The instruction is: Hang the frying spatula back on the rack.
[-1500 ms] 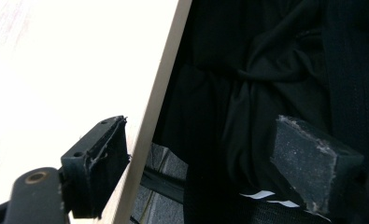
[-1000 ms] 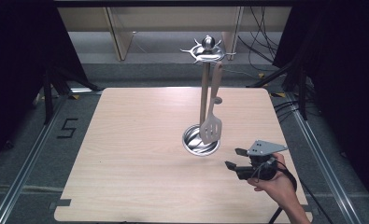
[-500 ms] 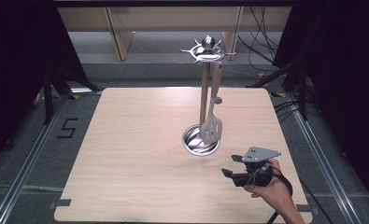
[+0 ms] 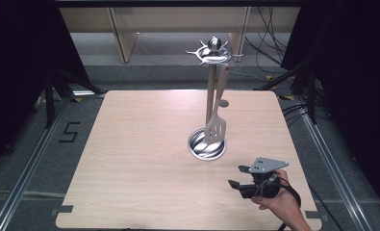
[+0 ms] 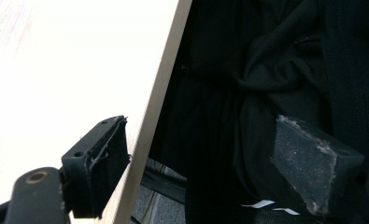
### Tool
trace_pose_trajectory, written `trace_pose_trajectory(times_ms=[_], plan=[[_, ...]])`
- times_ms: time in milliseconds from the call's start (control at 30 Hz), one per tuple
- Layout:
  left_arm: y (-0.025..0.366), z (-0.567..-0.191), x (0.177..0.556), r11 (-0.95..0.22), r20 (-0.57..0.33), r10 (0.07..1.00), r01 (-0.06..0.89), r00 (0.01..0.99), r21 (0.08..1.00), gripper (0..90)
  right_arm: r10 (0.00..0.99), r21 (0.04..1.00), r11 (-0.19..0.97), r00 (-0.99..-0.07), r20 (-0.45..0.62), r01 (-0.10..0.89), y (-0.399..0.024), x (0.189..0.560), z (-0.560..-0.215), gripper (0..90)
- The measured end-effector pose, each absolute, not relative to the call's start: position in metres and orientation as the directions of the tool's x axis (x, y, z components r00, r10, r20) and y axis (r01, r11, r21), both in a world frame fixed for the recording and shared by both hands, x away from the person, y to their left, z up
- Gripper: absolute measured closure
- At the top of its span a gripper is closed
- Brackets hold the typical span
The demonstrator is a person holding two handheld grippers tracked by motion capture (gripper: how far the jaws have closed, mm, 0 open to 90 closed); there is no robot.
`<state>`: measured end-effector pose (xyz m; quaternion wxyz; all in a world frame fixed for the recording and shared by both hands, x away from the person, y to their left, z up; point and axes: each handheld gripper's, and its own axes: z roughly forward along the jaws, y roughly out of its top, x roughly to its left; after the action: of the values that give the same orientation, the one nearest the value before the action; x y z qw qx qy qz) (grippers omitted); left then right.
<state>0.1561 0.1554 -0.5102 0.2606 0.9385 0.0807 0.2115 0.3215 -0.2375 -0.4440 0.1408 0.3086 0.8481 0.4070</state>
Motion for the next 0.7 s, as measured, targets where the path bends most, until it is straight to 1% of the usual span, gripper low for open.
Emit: trace_pose_trajectory(times_ms=[100,233,333,367,433,500,567,700], plan=[[0.156,-0.510,0.156,-0.853,0.356,0.260,0.041,0.898,0.521,17.7,0.633,0.780,0.478,-0.774,0.013,0.404,-0.237,0.320,-0.447,36.5],[0.155,-0.510,0.156,-0.853,0.355,0.262,0.042,0.897,0.521,17.7,0.640,0.768,0.469,-0.767,0.044,0.436,-0.237,0.315,-0.450,36.1],[0.156,-0.510,0.156,-0.853,0.360,0.263,0.041,0.895,0.520,17.7,0.627,0.769,0.484,-0.779,0.029,0.418,-0.238,0.314,-0.453,35.6],[0.156,-0.510,0.156,-0.855,0.361,0.265,0.045,0.894,0.517,17.7,0.636,0.760,0.480,-0.771,0.042,0.438,-0.238,0.312,-0.454,35.0],[0.156,-0.510,0.156,-0.854,0.367,0.271,0.046,0.890,0.518,17.7,0.627,0.766,0.485,-0.778,0.033,0.422,-0.238,0.311,-0.456,34.0],[0.156,-0.510,0.155,-0.852,0.372,0.276,0.047,0.886,0.522,17.7,0.632,0.757,0.481,-0.773,0.050,0.443,-0.238,0.309,-0.458,33.5],[0.156,-0.510,0.156,-0.852,0.355,0.261,0.041,0.898,0.522,17.7,0.628,0.760,0.484,-0.777,0.043,0.434,-0.239,0.307,-0.459,32.8],[0.156,-0.510,0.156,-0.853,0.367,0.272,0.046,0.890,0.520,17.7,0.639,0.759,0.470,-0.767,0.059,0.450,-0.240,0.303,-0.463,31.6]])
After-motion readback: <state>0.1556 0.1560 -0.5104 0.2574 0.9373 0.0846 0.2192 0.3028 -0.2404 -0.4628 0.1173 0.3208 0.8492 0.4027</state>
